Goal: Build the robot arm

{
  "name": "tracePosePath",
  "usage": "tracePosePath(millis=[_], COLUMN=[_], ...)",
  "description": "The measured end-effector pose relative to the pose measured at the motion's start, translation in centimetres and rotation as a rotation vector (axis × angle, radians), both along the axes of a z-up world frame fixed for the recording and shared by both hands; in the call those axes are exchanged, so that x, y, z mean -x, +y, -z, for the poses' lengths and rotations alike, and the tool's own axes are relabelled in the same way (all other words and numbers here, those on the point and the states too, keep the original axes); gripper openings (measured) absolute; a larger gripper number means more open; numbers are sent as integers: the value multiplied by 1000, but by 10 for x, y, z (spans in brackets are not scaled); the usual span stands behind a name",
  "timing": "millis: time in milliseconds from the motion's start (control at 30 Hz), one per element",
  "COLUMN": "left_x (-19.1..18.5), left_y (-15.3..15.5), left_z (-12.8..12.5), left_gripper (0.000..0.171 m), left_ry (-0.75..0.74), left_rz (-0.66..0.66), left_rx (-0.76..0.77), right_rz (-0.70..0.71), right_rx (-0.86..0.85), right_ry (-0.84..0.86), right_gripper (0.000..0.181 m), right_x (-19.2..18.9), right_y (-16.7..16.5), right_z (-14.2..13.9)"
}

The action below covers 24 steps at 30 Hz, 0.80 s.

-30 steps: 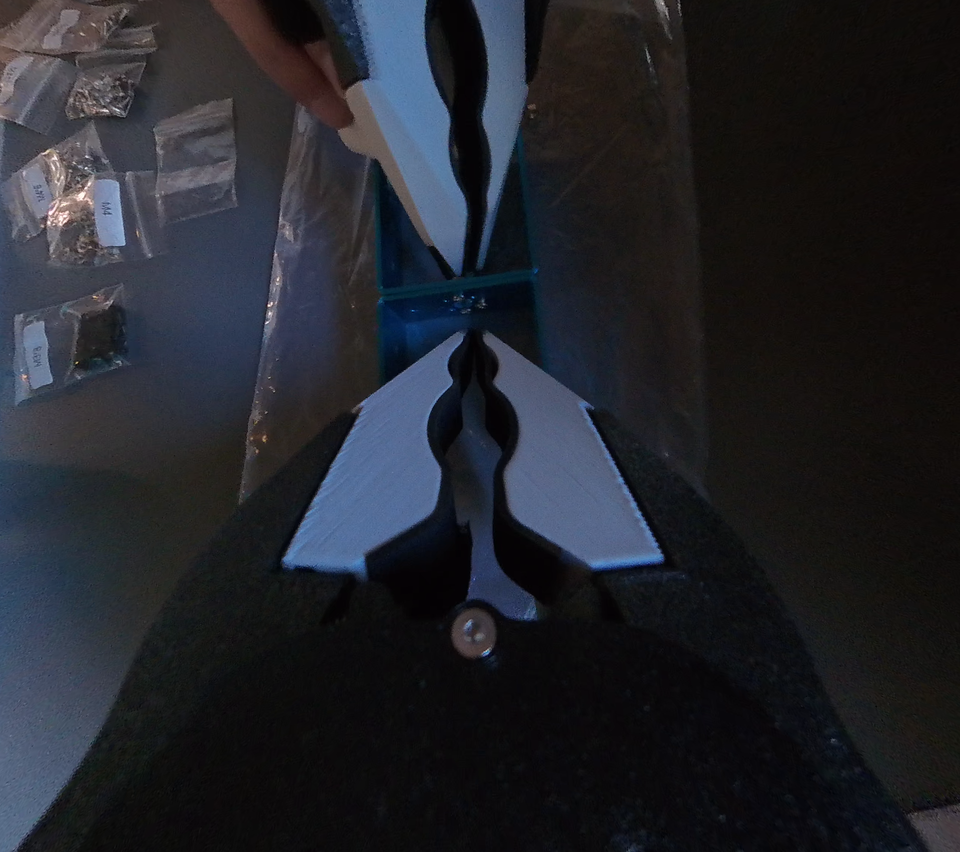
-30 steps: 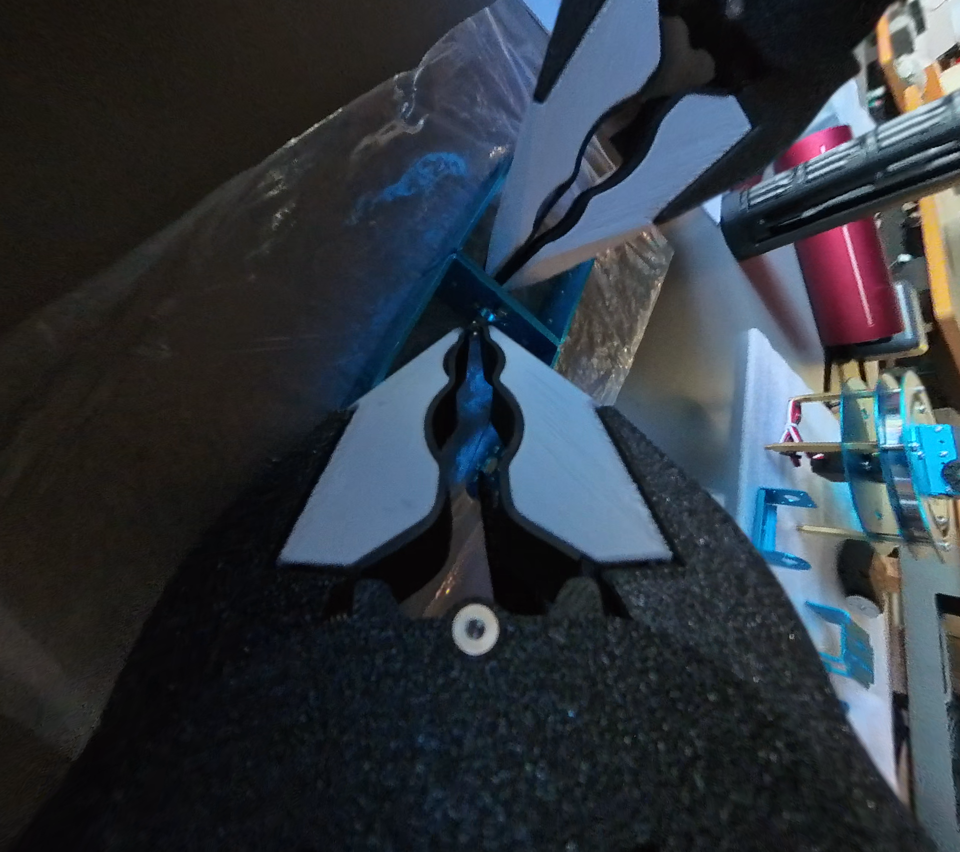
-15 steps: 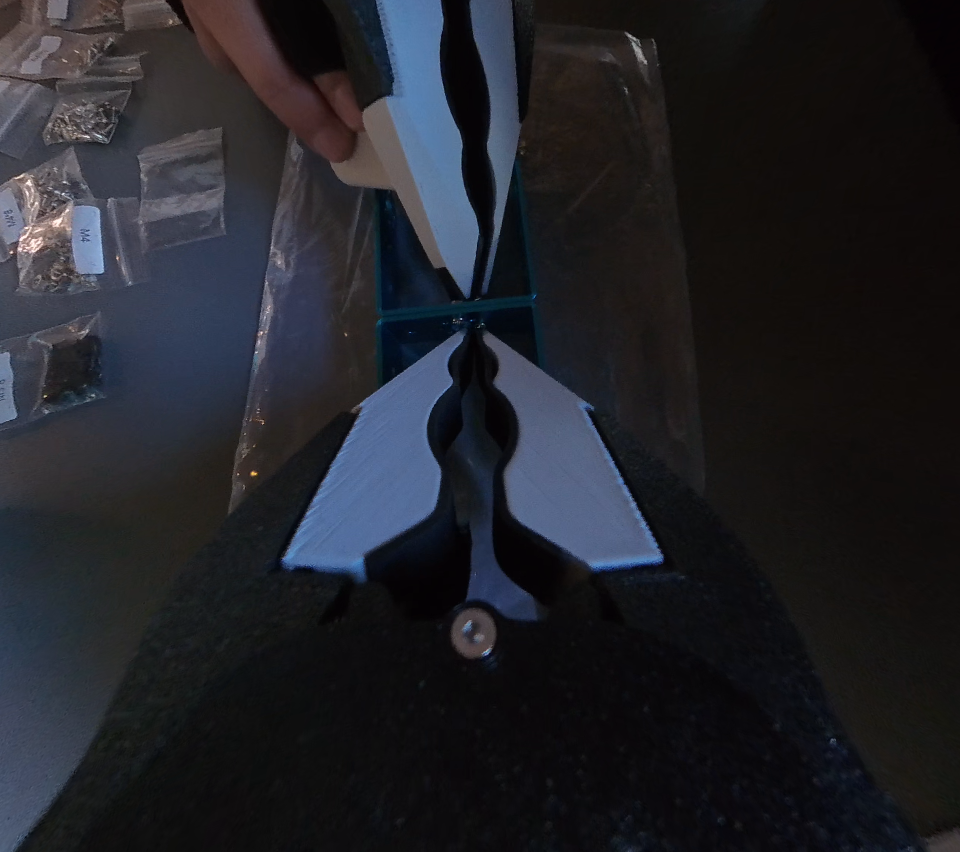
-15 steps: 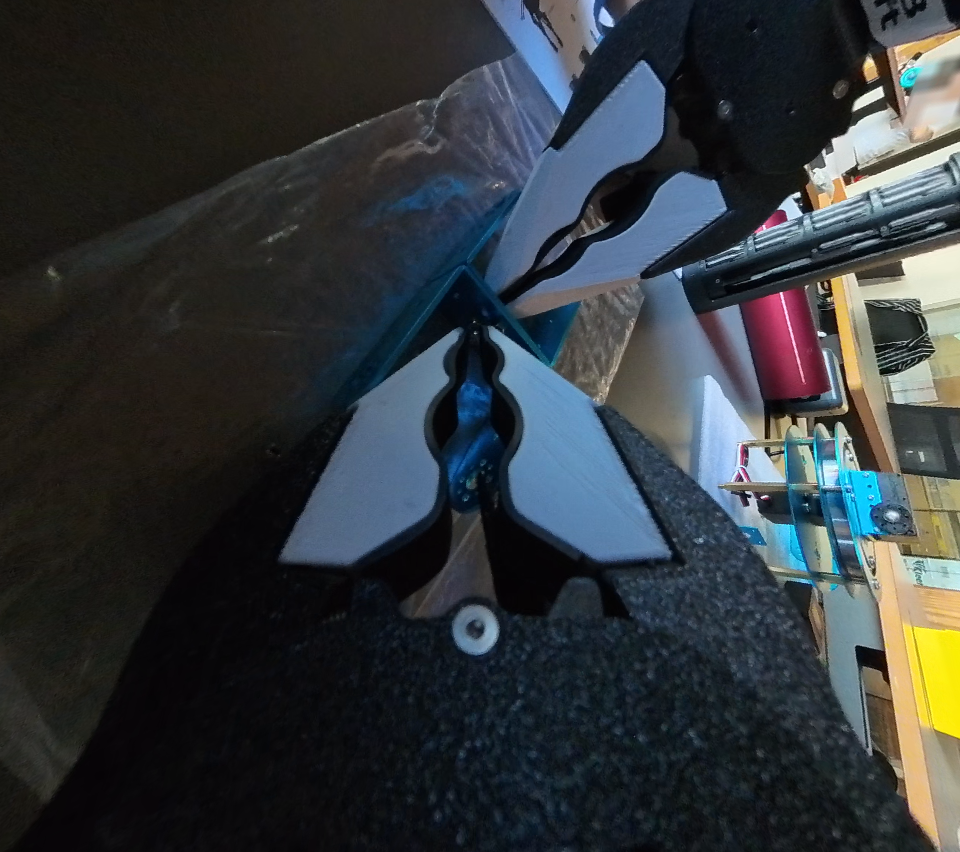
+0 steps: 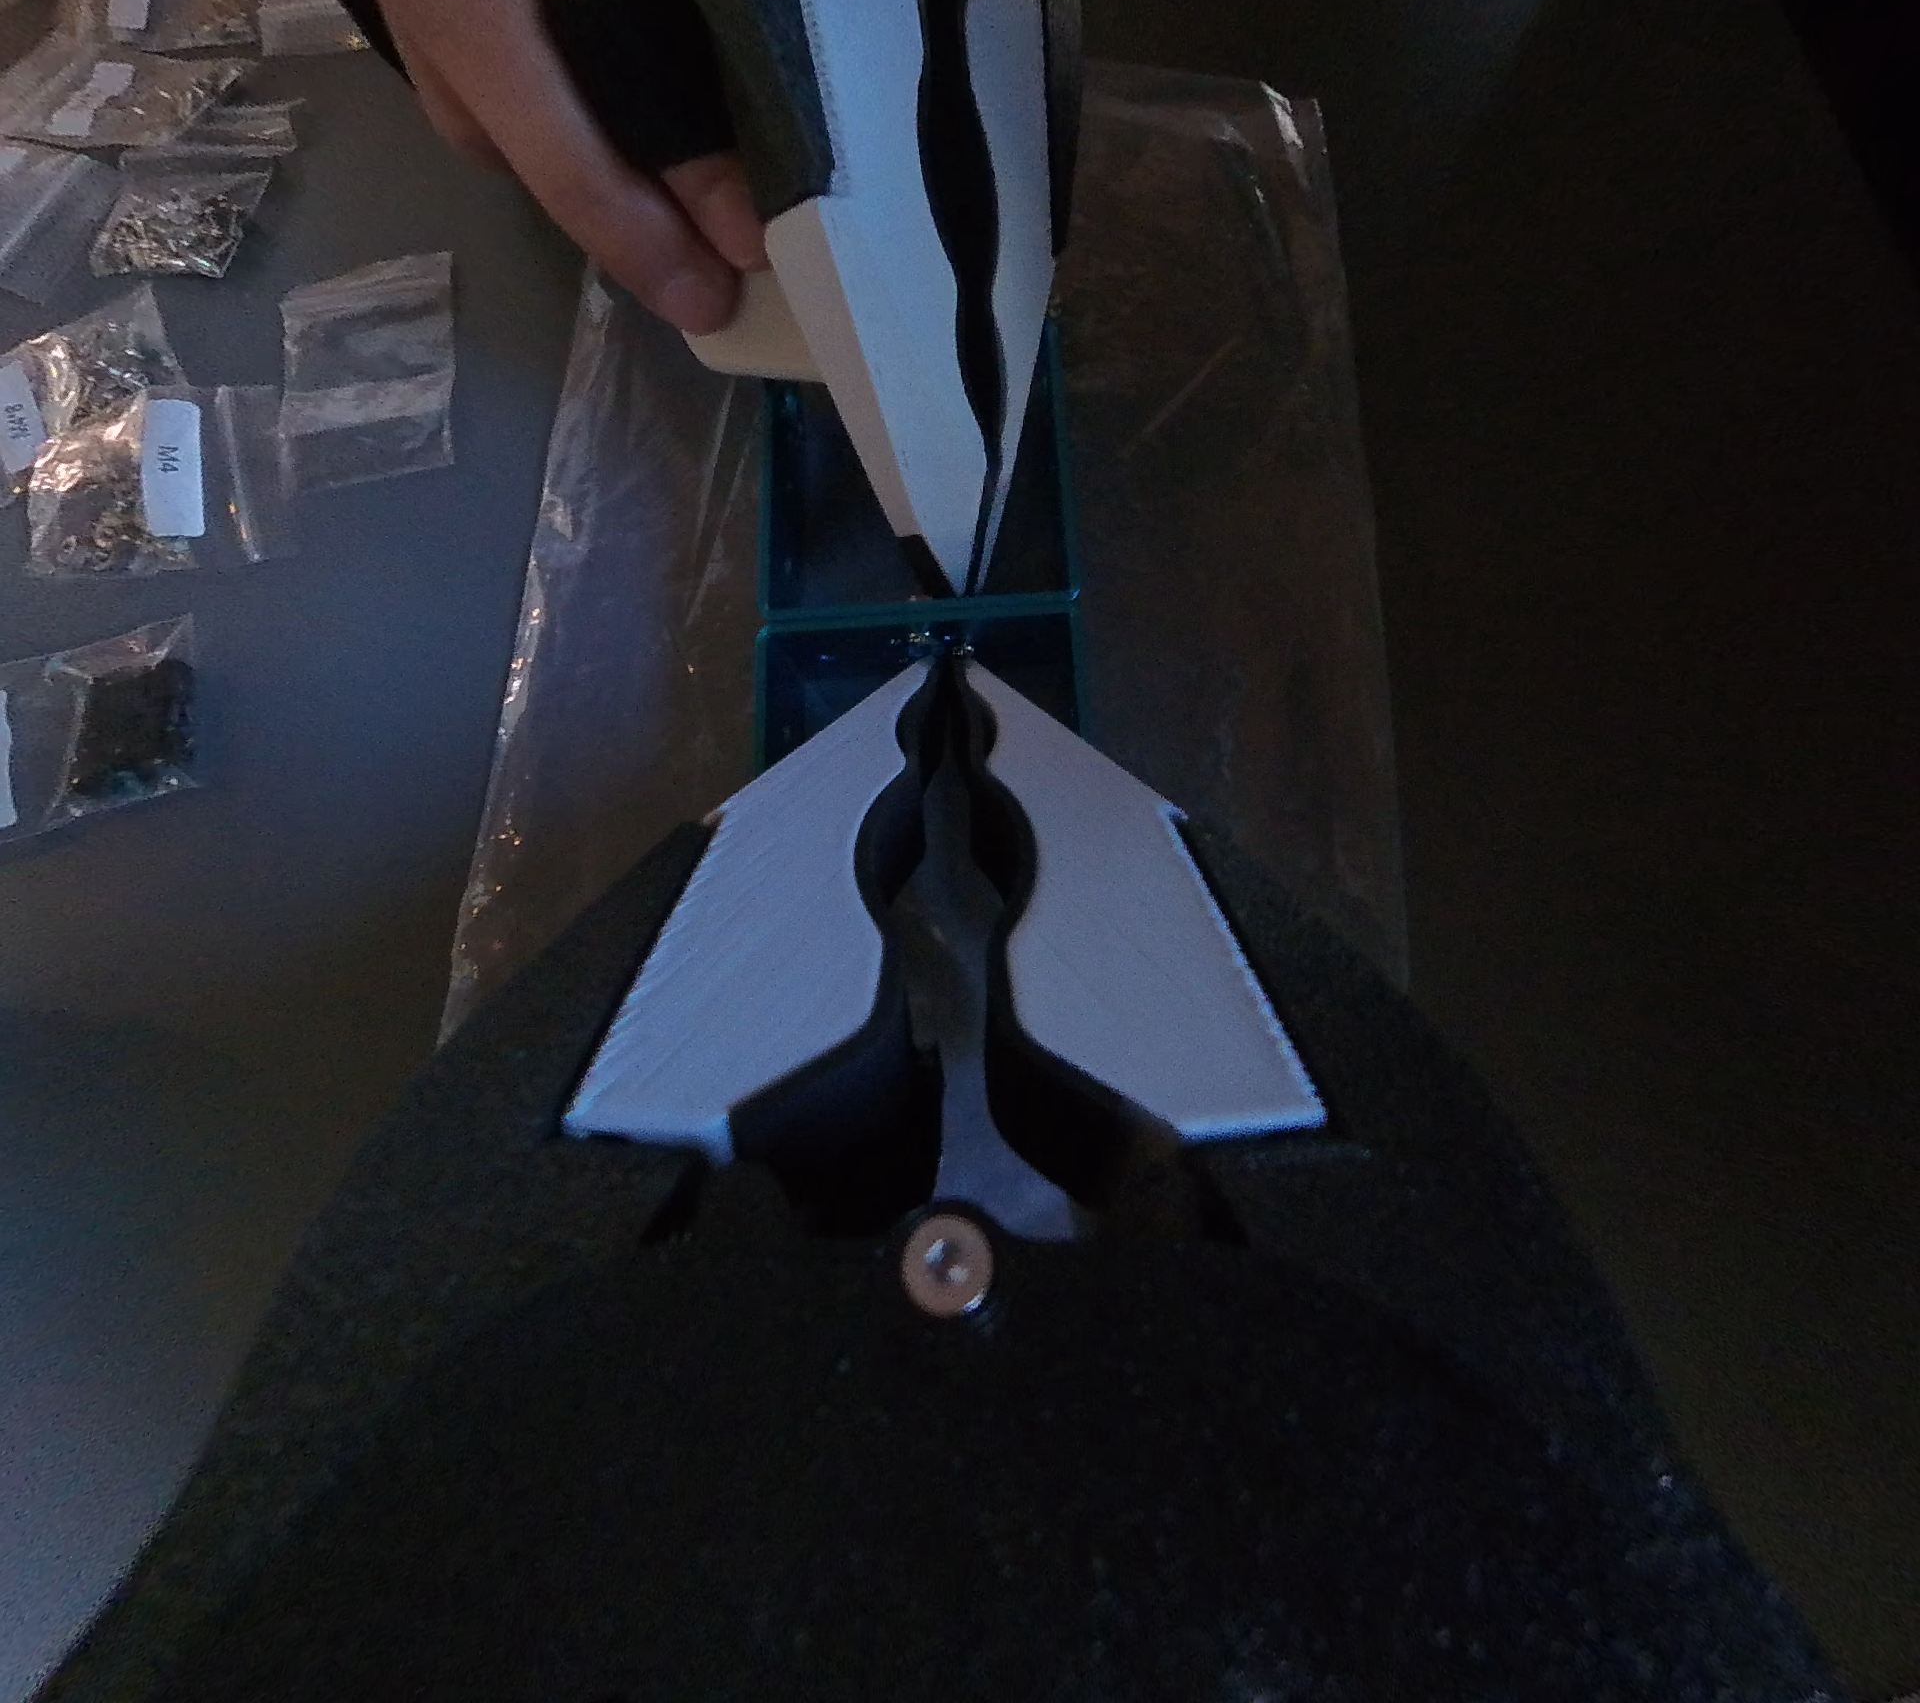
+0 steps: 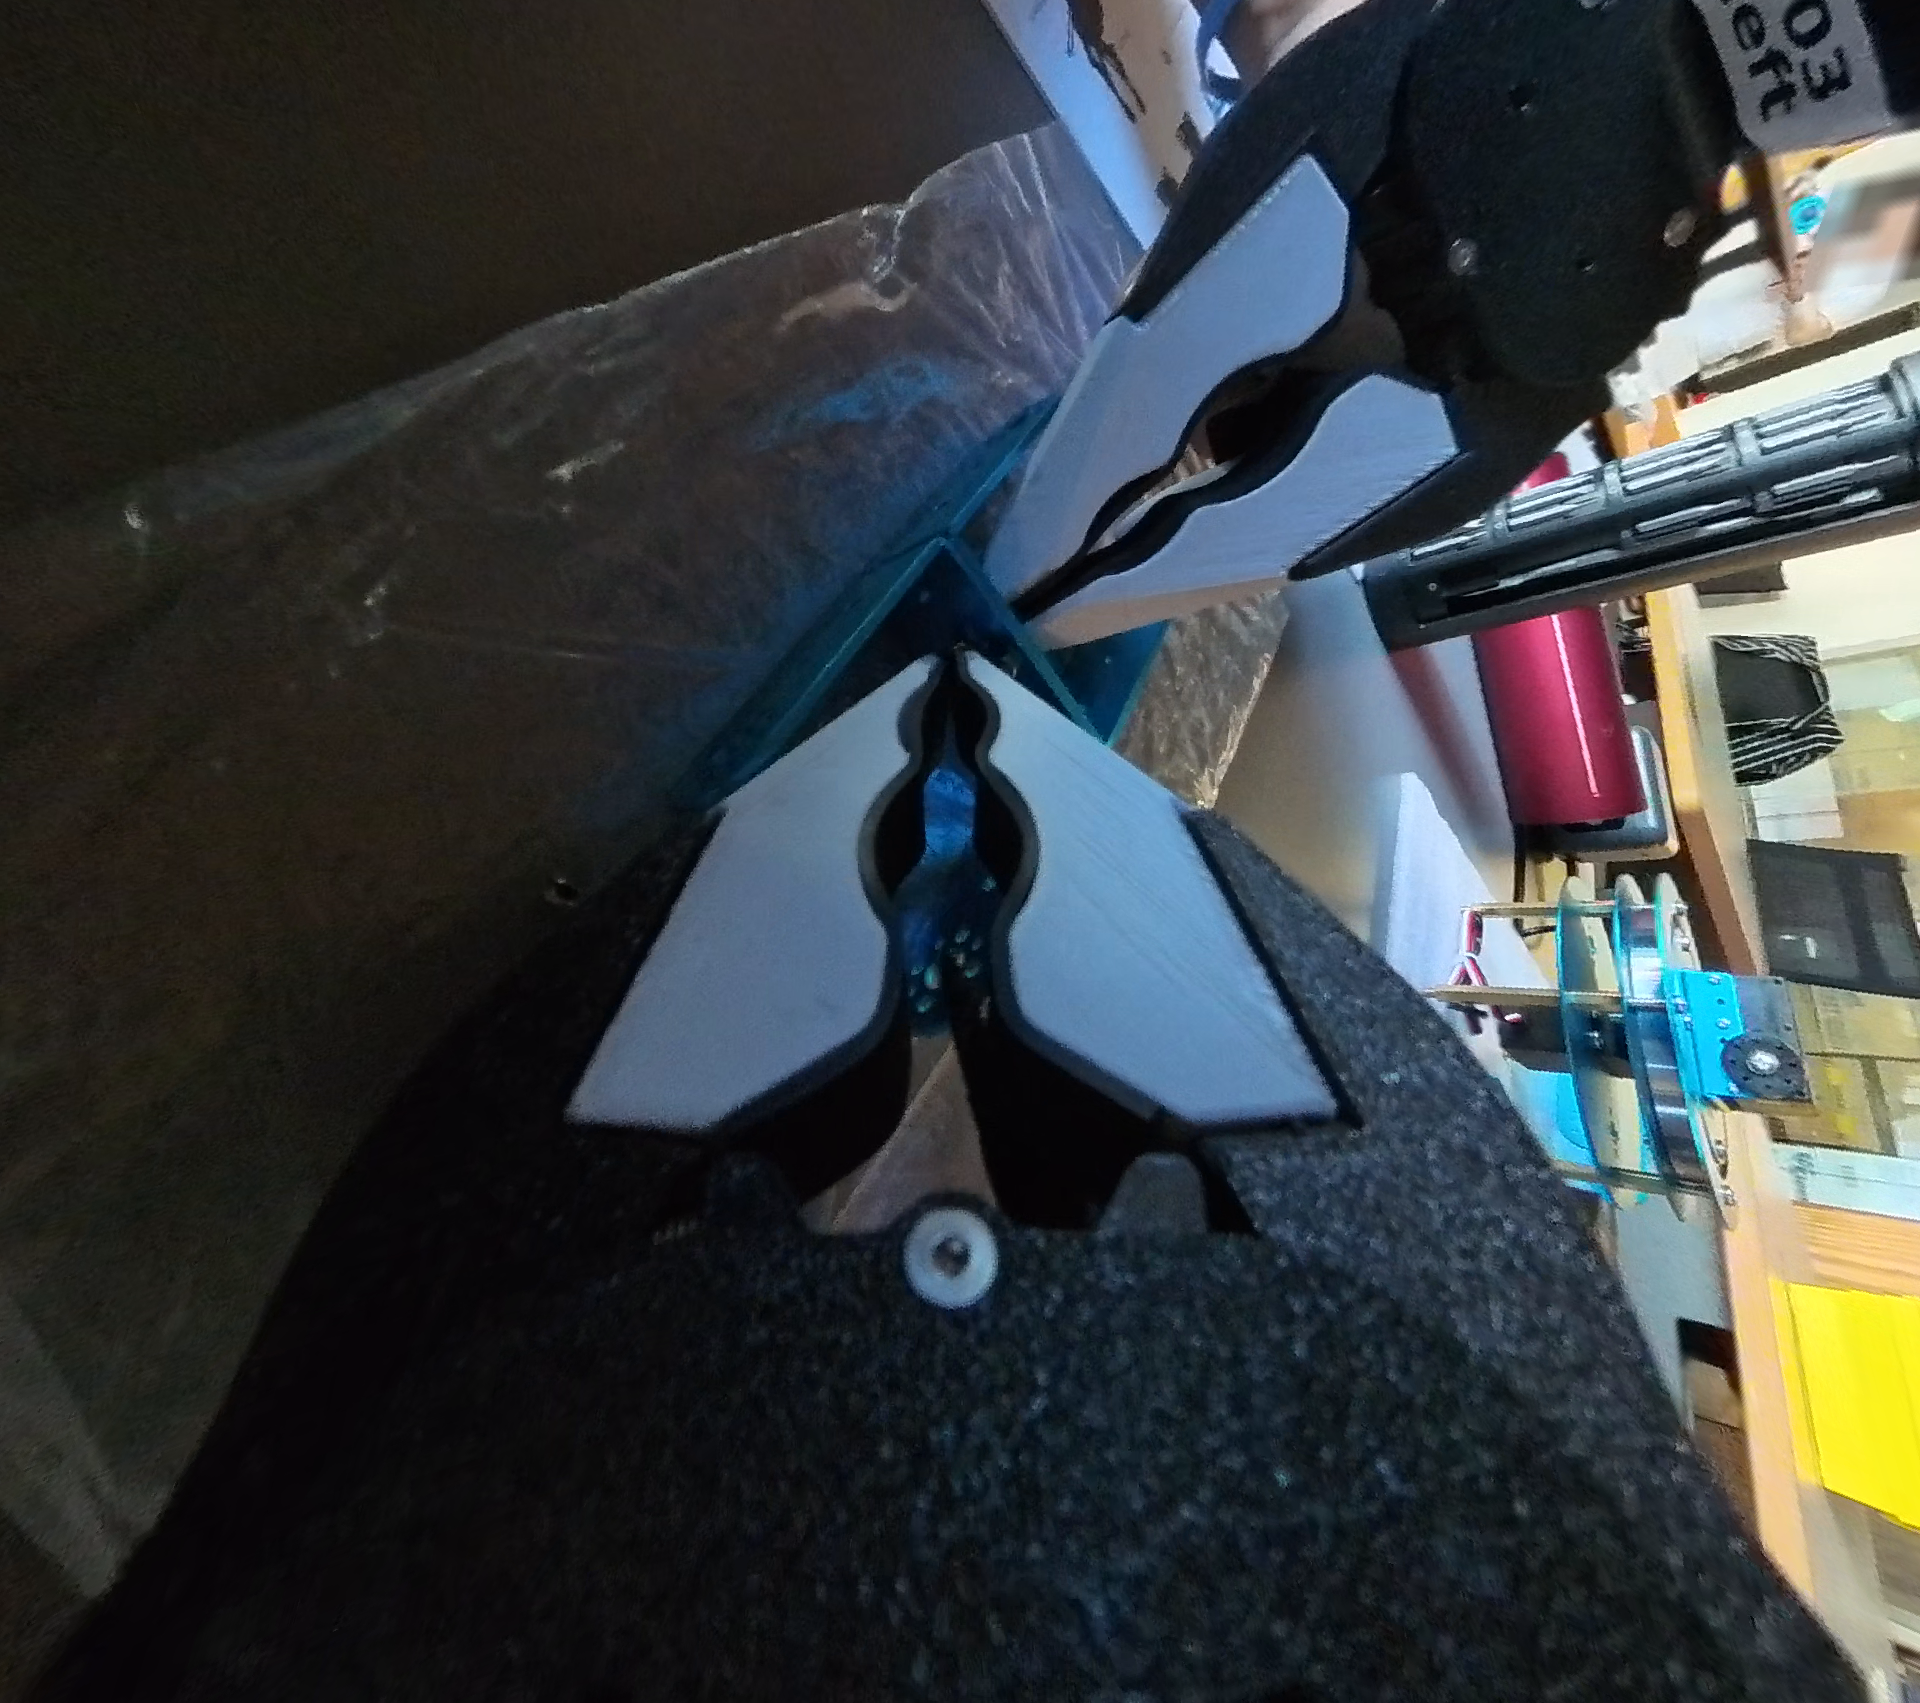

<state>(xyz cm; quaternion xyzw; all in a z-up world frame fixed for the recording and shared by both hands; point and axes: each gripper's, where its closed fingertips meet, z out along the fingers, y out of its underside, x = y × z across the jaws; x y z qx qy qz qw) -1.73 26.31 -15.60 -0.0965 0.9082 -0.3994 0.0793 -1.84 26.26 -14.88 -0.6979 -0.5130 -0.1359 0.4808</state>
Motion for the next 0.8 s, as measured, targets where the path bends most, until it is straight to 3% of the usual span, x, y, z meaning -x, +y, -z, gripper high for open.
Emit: tracePosePath(millis=[467, 800], left_x=[0, 0], left_y=[0, -1], left_z=[1, 1], left_gripper=[0, 0], left_ry=[-6, -15], left_rz=[-6, -8], left_rx=[-5, -8], right_rz=[12, 22], right_rx=[145, 148], right_ry=[82, 75], right_gripper=[5, 5], right_x=[1, 1], right_y=[-3, -3], right_z=[3, 3])
